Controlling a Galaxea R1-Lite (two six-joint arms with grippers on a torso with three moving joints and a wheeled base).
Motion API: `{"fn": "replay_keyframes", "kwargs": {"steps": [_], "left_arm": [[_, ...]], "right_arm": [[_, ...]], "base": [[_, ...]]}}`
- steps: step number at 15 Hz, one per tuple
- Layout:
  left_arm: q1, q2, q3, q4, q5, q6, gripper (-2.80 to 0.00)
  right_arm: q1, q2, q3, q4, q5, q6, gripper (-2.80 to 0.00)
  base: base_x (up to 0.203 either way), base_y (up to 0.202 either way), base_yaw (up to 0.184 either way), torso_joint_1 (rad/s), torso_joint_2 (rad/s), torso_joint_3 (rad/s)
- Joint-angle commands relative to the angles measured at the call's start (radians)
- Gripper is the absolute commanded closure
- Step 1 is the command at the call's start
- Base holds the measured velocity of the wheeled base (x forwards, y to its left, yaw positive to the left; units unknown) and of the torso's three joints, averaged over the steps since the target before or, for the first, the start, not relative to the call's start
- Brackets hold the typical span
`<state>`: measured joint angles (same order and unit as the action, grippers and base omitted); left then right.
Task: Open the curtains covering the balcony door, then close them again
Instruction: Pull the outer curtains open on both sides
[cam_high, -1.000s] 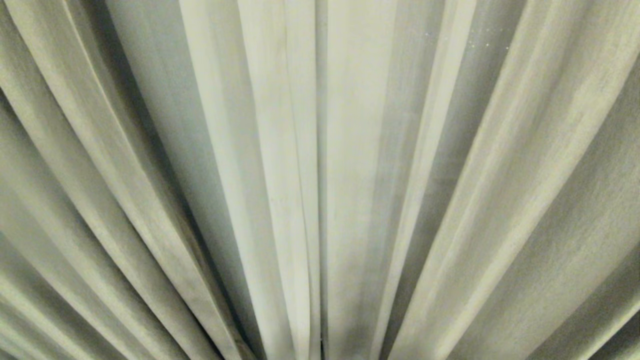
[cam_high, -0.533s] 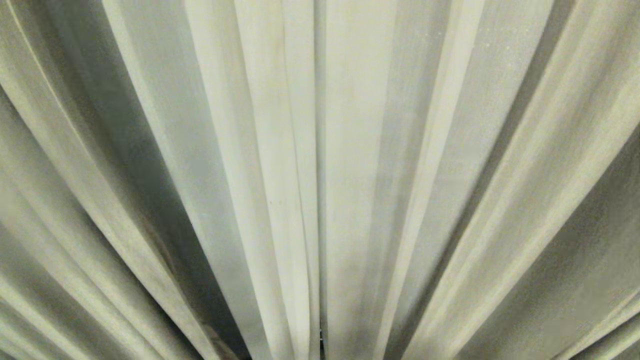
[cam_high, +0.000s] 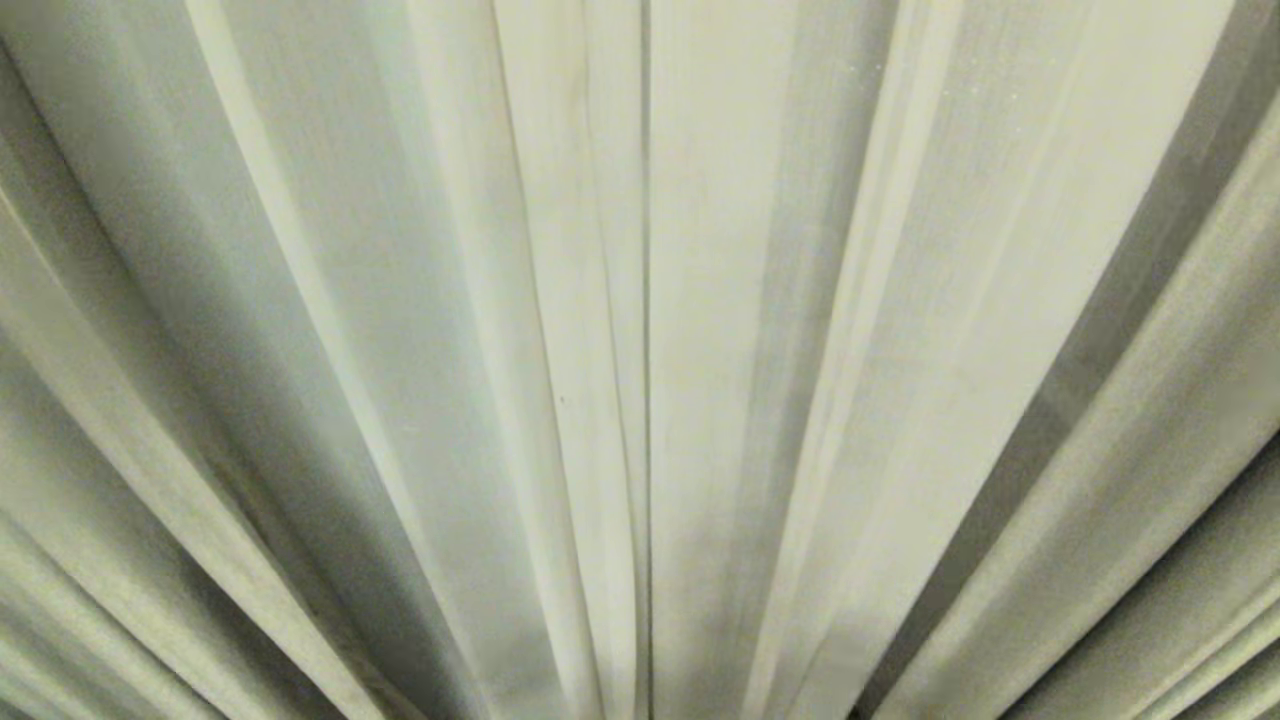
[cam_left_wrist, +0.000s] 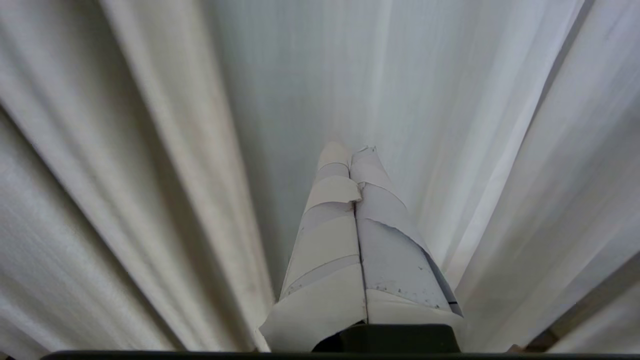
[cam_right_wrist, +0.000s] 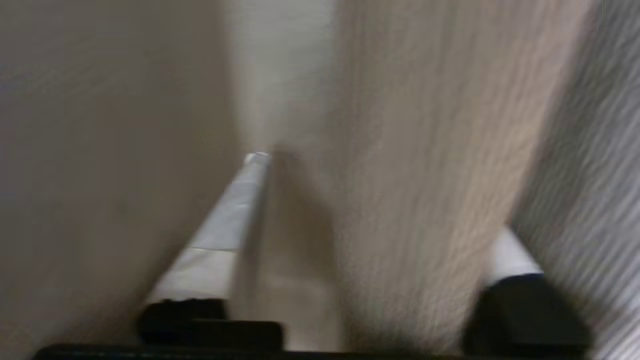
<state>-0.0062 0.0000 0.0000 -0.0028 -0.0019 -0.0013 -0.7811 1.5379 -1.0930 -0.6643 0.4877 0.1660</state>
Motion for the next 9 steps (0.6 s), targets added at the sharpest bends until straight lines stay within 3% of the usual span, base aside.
{"fn": "replay_keyframes", "kwargs": {"steps": [1,9], "left_arm": [[0.000,0.000,0.000,0.000,-0.001,0.000,0.00],[0.000,0.000,0.000,0.000,0.000,0.000,0.00]], "right_arm": [[-0.003,-0.059,0.064,-0.003,-0.002,0.000,-2.80],[-0.086,-0.341,0.335,0.007,-0.004,-0.012,-2.80]], "base": [[0.000,0.000,0.000,0.000,0.00,0.000],[0.000,0.000,0.000,0.000,0.00,0.000]]}}
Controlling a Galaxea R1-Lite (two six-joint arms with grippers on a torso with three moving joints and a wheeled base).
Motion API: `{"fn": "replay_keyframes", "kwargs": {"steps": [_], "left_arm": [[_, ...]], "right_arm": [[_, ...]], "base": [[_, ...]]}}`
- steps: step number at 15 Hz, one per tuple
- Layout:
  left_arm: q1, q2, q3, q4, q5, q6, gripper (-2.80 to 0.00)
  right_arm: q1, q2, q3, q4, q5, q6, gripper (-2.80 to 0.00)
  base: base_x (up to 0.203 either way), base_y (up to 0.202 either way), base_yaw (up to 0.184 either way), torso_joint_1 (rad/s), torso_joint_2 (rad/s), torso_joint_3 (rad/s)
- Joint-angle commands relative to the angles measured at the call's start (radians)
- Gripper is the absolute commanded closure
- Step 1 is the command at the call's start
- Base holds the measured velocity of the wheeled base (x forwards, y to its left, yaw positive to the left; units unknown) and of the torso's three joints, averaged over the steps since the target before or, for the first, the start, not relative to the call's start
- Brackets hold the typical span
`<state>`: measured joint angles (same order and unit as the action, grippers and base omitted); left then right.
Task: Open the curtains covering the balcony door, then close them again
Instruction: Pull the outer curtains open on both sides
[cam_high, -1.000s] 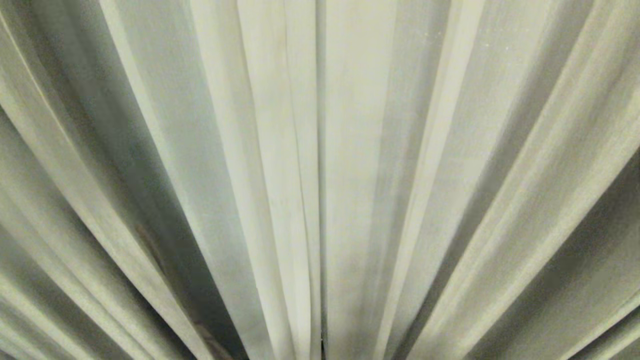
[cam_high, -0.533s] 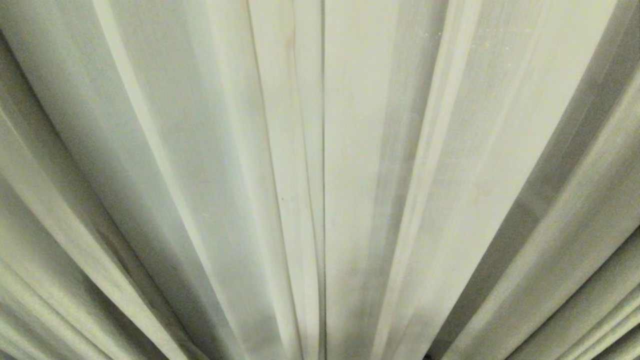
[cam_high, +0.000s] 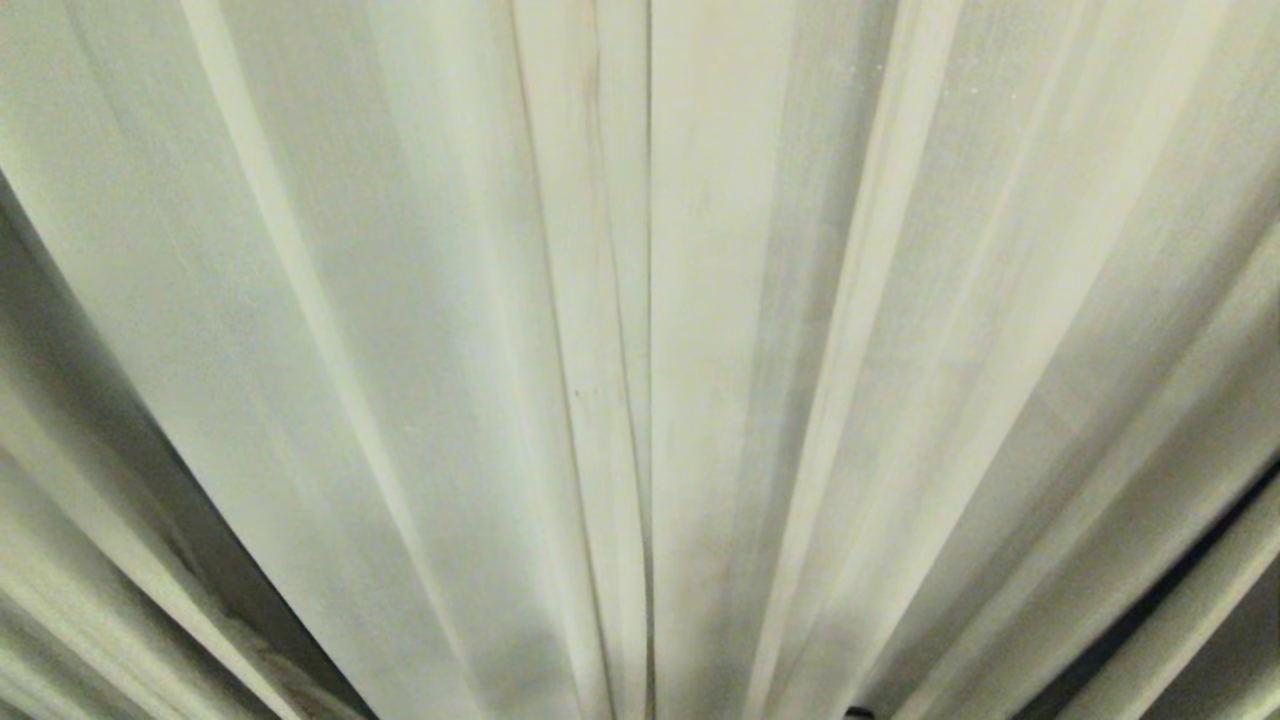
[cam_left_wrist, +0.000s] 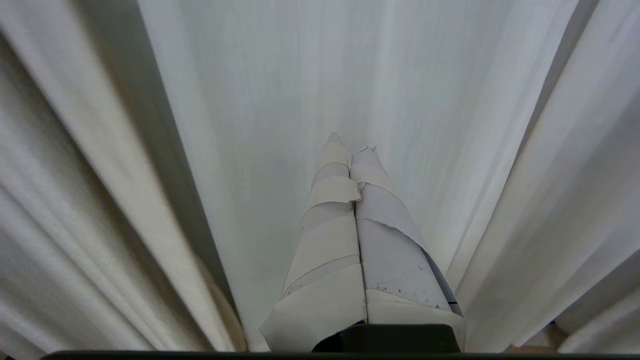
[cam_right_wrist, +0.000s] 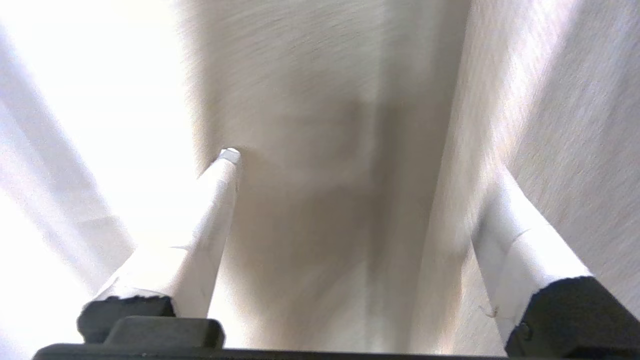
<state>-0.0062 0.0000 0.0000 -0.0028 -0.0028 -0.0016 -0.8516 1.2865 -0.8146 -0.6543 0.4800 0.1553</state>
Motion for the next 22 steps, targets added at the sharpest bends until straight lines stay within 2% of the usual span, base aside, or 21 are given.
{"fn": "replay_keyframes", "kwargs": {"steps": [1,6,11,12,16,21,22], "left_arm": [[0.000,0.000,0.000,0.000,0.001,0.000,0.00],[0.000,0.000,0.000,0.000,0.000,0.000,0.00],[0.000,0.000,0.000,0.000,0.001,0.000,0.00],[0.000,0.000,0.000,0.000,0.001,0.000,0.00],[0.000,0.000,0.000,0.000,0.001,0.000,0.00],[0.000,0.000,0.000,0.000,0.000,0.000,0.00],[0.000,0.000,0.000,0.000,0.000,0.000,0.00]], "right_arm": [[-0.027,-0.128,0.100,-0.001,0.003,-0.012,-2.80],[-0.069,-0.289,0.231,0.001,0.001,-0.028,-2.80],[-0.059,-0.353,0.340,0.003,0.004,-0.034,-2.80],[-0.030,-0.367,0.367,0.002,0.004,-0.039,-2.80],[0.172,-0.443,0.456,0.025,-0.024,-0.095,-2.80],[0.527,-0.560,0.585,0.071,-0.166,-0.188,-2.80],[0.586,-0.595,0.606,0.093,-0.202,-0.198,0.00]], "base": [[0.000,0.000,0.000,0.000,0.00,0.000],[0.000,0.000,0.000,0.000,0.00,0.000],[0.000,0.000,0.000,0.000,0.00,0.000],[0.000,0.000,0.000,0.000,0.00,0.000],[0.000,0.000,0.000,0.000,0.00,0.000],[0.000,0.000,0.000,0.000,0.00,0.000],[0.000,0.000,0.000,0.000,0.00,0.000]]}}
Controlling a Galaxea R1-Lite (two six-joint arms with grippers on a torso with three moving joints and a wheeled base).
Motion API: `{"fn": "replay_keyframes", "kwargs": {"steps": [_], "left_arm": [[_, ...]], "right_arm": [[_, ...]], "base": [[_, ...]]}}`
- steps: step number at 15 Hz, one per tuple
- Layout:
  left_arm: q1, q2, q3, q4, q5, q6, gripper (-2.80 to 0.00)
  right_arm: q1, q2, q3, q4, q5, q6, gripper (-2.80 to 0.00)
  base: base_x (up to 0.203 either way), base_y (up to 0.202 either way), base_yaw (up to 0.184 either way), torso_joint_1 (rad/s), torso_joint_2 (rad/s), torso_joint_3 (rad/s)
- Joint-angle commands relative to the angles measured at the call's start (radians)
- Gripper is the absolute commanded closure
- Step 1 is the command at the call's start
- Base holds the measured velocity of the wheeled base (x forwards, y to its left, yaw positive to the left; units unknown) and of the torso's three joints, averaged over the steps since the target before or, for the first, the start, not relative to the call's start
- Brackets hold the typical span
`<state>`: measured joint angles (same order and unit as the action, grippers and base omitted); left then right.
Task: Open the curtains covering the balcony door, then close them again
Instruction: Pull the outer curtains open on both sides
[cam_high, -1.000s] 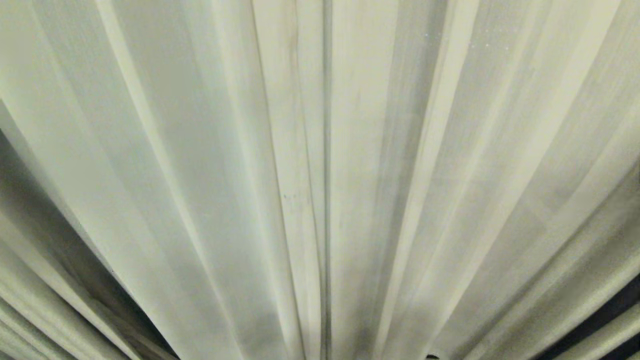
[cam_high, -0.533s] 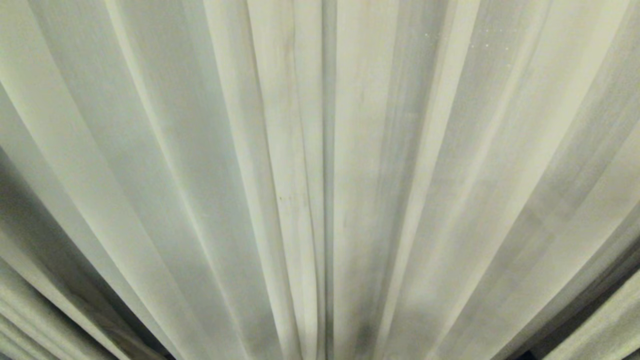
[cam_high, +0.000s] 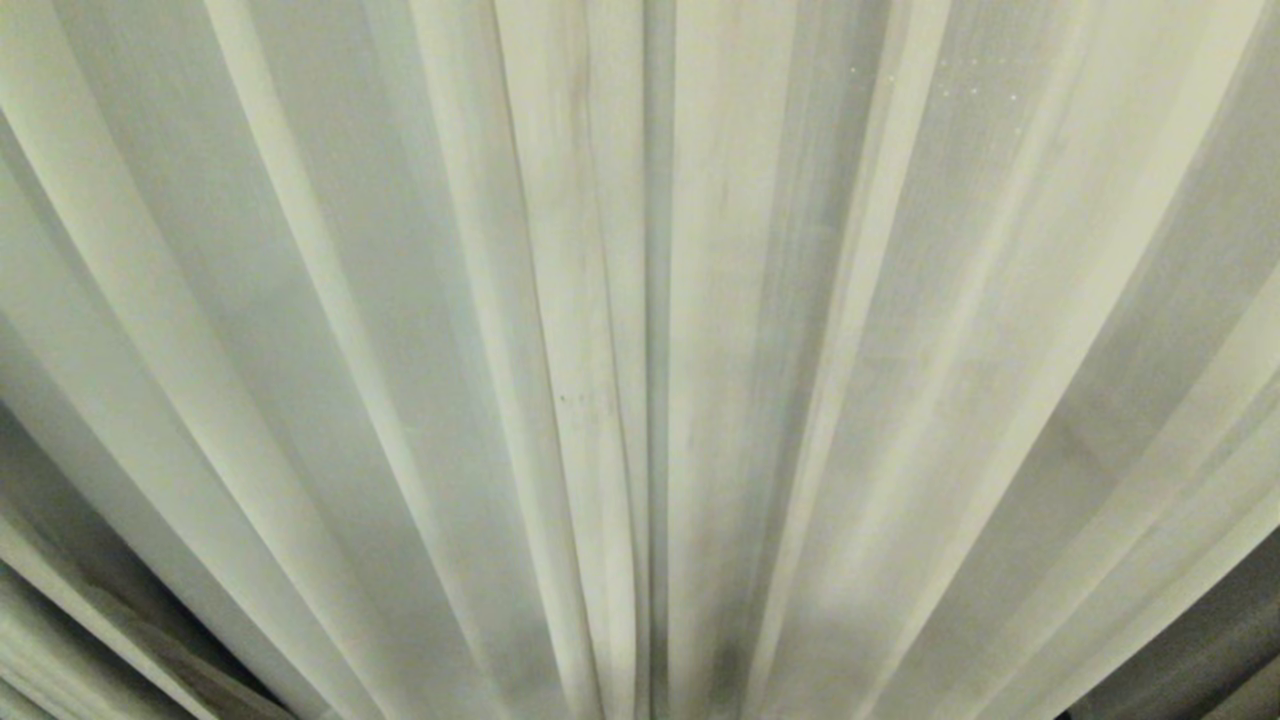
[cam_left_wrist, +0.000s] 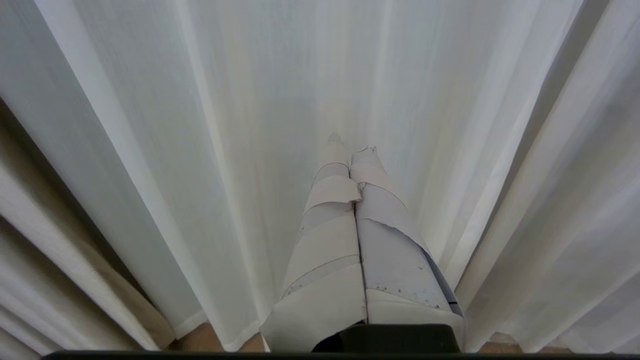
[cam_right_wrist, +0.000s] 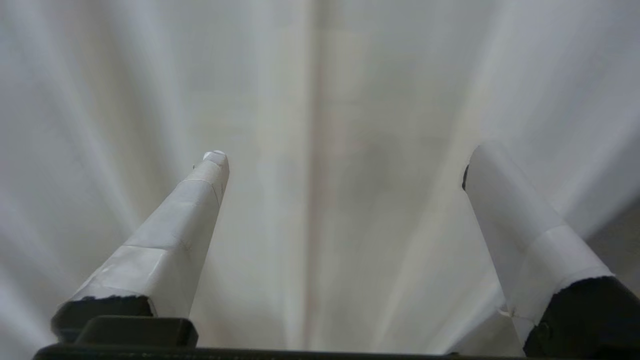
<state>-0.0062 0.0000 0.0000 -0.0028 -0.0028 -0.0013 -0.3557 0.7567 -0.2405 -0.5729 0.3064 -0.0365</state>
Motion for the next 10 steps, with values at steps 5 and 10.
{"fn": "replay_keyframes", "kwargs": {"steps": [5,10], "left_arm": [[0.000,0.000,0.000,0.000,0.000,0.000,0.00],[0.000,0.000,0.000,0.000,0.000,0.000,0.00]], "right_arm": [[0.182,-0.226,0.062,0.179,-0.088,-0.017,0.00],[0.207,-0.359,0.099,0.297,-0.089,-0.032,0.00]], "base": [[0.000,0.000,0.000,0.000,0.00,0.000],[0.000,0.000,0.000,0.000,0.00,0.000]]}}
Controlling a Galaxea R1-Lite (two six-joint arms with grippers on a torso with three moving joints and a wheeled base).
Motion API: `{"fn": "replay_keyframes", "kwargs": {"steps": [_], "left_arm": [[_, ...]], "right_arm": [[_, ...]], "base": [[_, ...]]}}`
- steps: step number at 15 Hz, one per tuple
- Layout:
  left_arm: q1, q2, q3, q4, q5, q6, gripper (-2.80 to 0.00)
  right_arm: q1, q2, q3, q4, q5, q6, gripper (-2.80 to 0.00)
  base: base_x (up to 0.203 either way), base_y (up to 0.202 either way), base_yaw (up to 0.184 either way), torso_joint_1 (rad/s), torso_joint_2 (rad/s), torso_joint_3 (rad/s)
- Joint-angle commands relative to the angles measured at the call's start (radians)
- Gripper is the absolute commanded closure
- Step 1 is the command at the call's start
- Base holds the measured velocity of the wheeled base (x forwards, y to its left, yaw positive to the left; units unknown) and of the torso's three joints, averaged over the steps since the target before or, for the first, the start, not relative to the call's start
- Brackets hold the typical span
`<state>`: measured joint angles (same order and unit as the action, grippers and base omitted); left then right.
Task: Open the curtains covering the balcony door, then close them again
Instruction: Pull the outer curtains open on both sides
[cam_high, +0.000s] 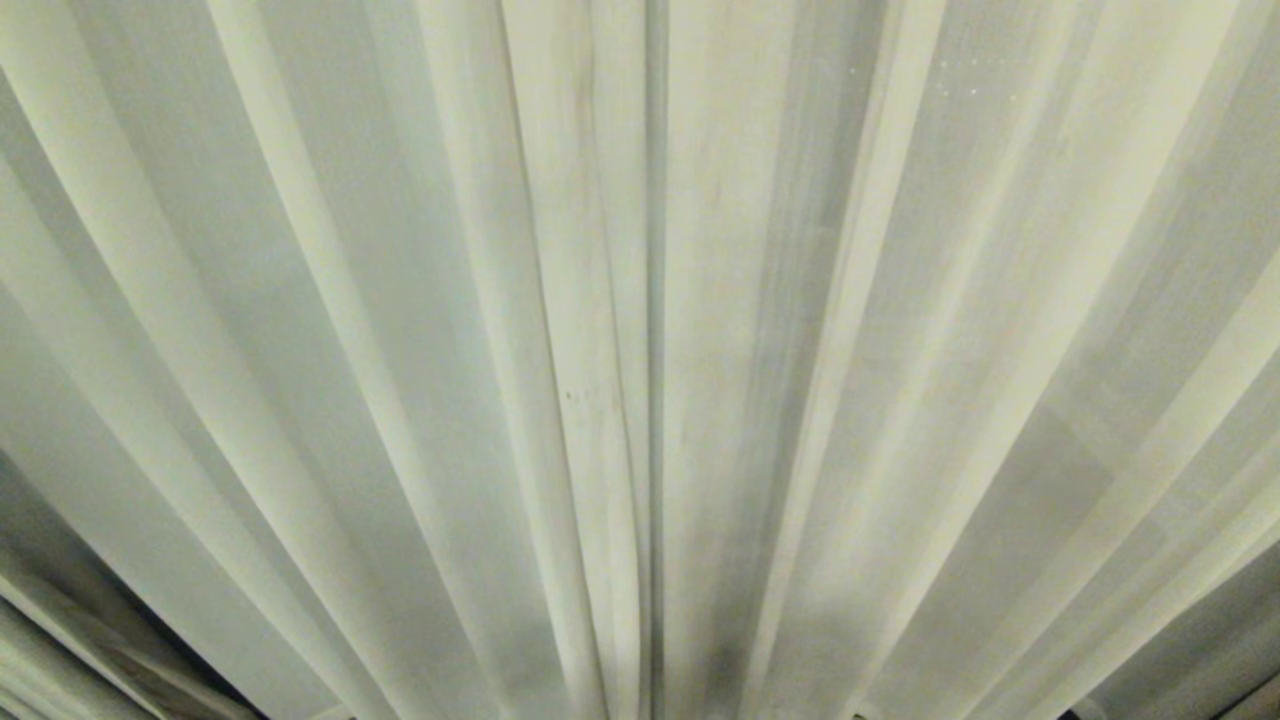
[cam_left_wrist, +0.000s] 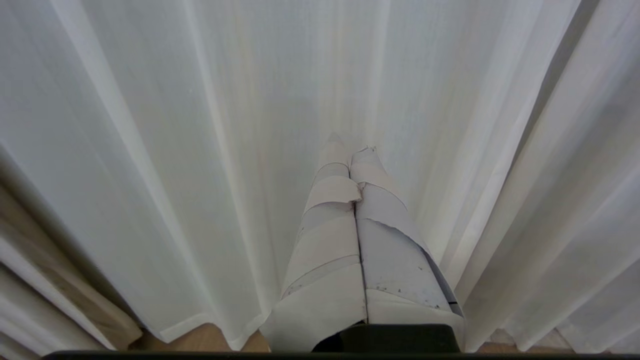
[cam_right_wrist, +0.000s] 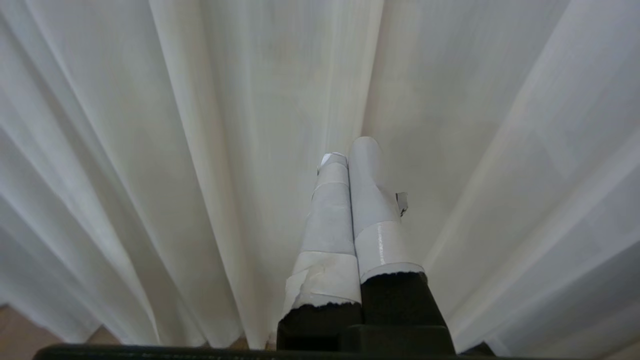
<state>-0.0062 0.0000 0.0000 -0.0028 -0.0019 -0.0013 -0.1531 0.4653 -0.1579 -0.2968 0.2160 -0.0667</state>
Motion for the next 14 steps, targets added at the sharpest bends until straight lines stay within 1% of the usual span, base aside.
{"fn": "replay_keyframes", "kwargs": {"steps": [1,3,6,7,8,10,13,14], "left_arm": [[0.000,0.000,0.000,0.000,0.000,0.000,0.00],[0.000,0.000,0.000,0.000,-0.001,0.000,0.00],[0.000,0.000,0.000,0.000,-0.001,0.000,0.00],[0.000,0.000,0.000,0.000,-0.001,0.000,0.00],[0.000,0.000,0.000,0.000,-0.001,0.000,0.00],[0.000,0.000,0.000,0.000,-0.001,0.000,0.00],[0.000,0.000,0.000,0.000,-0.001,0.000,0.00],[0.000,0.000,0.000,0.000,-0.001,0.000,0.00]], "right_arm": [[0.009,-0.094,0.030,0.041,0.001,-0.002,0.00],[0.045,-0.149,0.062,0.079,-0.028,-0.014,0.00],[0.143,-0.246,0.106,0.133,-0.123,-0.035,0.00],[0.170,-0.270,0.122,0.157,-0.167,-0.038,0.00],[0.172,-0.275,0.142,0.166,-0.177,-0.040,0.00],[0.169,-0.308,0.156,0.190,-0.169,-0.043,0.00],[0.162,-0.426,0.144,0.280,-0.153,-0.059,0.00],[0.161,-0.459,0.150,0.292,-0.155,-0.078,0.00]], "base": [[0.000,0.000,0.000,0.000,0.00,0.000],[0.000,0.000,0.000,0.000,0.00,0.000],[0.000,0.000,0.000,0.000,0.00,0.000],[0.000,0.000,0.000,0.000,0.00,0.000],[0.000,0.000,0.000,0.000,0.00,0.000],[0.000,0.000,0.000,0.000,0.00,0.000],[0.000,0.000,0.000,0.000,0.00,0.000],[0.000,0.000,0.000,0.000,0.00,0.000]]}}
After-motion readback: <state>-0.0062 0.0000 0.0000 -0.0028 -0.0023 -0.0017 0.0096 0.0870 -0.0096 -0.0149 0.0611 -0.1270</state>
